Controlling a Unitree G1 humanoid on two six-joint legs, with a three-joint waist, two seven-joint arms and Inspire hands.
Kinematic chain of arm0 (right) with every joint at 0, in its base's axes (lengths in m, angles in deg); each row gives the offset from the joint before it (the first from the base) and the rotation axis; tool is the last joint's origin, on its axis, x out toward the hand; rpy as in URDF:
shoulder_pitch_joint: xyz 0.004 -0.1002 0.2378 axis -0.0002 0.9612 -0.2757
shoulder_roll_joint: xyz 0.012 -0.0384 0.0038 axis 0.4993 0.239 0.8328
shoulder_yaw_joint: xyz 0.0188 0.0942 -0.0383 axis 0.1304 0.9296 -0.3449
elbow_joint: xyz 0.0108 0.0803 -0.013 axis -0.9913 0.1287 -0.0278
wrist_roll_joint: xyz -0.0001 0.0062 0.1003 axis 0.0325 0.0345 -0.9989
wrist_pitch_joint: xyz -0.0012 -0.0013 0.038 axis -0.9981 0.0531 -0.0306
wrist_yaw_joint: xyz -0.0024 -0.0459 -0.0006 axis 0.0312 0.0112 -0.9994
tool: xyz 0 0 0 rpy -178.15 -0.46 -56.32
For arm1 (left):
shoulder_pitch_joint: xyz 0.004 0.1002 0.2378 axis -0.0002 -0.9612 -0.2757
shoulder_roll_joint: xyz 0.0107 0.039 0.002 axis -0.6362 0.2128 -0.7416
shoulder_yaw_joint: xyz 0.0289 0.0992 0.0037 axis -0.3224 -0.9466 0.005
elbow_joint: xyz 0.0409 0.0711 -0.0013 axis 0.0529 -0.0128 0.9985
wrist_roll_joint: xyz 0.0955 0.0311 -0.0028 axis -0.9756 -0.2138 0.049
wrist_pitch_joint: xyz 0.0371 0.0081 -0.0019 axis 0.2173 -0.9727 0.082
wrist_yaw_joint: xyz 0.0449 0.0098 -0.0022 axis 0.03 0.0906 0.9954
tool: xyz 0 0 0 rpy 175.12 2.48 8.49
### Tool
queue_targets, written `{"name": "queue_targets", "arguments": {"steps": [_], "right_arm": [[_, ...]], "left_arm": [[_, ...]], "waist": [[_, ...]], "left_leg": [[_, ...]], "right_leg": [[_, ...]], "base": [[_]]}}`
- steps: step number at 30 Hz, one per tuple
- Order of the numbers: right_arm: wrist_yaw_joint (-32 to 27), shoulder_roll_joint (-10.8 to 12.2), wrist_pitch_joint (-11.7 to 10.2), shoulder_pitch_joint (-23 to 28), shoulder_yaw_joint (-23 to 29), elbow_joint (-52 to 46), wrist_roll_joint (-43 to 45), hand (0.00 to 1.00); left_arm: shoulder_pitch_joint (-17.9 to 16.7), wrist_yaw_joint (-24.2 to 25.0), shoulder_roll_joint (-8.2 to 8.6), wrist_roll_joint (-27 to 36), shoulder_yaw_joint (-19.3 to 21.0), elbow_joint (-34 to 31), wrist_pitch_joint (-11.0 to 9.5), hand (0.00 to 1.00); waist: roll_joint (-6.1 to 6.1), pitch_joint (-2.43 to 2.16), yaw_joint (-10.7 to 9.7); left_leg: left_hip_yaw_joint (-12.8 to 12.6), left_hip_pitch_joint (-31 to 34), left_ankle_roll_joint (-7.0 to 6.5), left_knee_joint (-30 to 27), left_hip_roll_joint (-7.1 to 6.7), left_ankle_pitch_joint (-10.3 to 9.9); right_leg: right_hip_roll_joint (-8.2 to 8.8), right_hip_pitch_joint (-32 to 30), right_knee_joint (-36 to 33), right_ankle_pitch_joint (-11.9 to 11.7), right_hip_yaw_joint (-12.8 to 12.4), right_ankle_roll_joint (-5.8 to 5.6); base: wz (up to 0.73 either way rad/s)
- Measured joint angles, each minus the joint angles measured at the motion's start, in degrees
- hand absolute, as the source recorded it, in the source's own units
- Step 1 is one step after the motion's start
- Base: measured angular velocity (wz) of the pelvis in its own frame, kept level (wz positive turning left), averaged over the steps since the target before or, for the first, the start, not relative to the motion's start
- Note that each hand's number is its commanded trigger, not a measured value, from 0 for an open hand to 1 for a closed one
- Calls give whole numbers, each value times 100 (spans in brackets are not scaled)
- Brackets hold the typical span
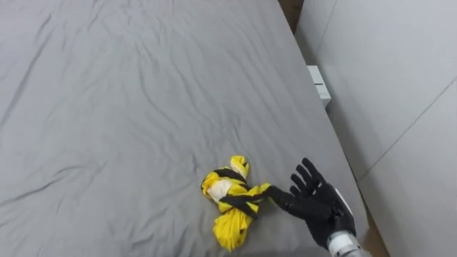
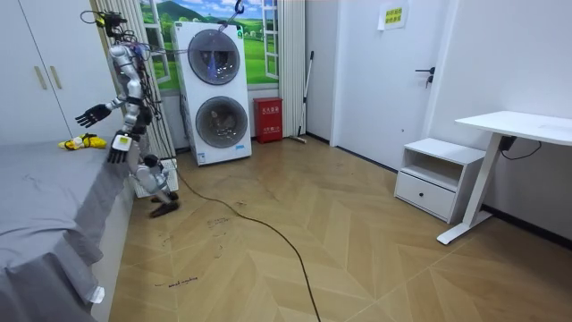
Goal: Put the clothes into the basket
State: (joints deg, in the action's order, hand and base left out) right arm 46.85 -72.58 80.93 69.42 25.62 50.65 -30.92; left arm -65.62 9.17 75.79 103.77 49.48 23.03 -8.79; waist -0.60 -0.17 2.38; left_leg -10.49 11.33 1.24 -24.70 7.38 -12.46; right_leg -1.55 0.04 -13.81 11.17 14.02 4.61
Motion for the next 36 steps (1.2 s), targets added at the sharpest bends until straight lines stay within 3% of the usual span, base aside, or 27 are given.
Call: {"name": "queue_targets", "arguments": {"steps": [1,2,6,9,15,21,31,36], "right_arm": [[-8,-10,32,4,-28,-3,7,0],[-4,-25,28,0,-35,-20,7,0],[-52,-25,0,-41,-34,-1,229,0],[-144,-12,-3,-78,-37,31,399,0],[-196,-5,-27,-705,-266,719,1052,0],[-380,-3,28,-929,-403,1283,1383,0],[-566,32,8,-940,-410,1621,2381,0],[-840,122,15,-946,-546,1799,2551,0]], "left_arm": [[-15,-2,1,2,15,3,-3,0],[33,-1,-11,-31,3,7,-2,0],[43,41,-40,-79,-130,27,2,0],[194,39,-36,-207,-127,131,-3,0],[494,-17,-58,-197,-152,398,-132,0],[678,-14,-108,-194,-8,652,-215,0],[901,-18,-70,-196,153,764,-153,0],[926,-111,-82,-154,139,774,-106,0]], "waist": [[21,-36,31],[65,-38,30],[147,16,-20],[156,38,43],[192,73,118],[253,110,123],[273,85,120],[360,33,124]], "left_leg": [[6,-80,-15,133,-46,45],[24,-314,-64,457,-210,135],[433,-483,-100,959,-527,261],[466,-355,-125,1017,-596,286],[454,6,-162,1003,-636,320],[466,242,-222,949,-705,362],[568,552,-290,782,-739,402],[595,601,-298,743,-744,406]], "right_leg": [[47,-12,-1,3,-8,-45],[148,-1,7,10,-4,-93],[268,-2,129,-27,45,-188],[308,-129,122,1,34,-237],[349,-447,109,6,46,-247],[407,-626,115,38,130,-305],[443,-857,12,14,195,-353],[447,-873,3,15,251,-354]], "base": [[-40],[-9],[12],[13],[1],[5],[4],[4]]}}
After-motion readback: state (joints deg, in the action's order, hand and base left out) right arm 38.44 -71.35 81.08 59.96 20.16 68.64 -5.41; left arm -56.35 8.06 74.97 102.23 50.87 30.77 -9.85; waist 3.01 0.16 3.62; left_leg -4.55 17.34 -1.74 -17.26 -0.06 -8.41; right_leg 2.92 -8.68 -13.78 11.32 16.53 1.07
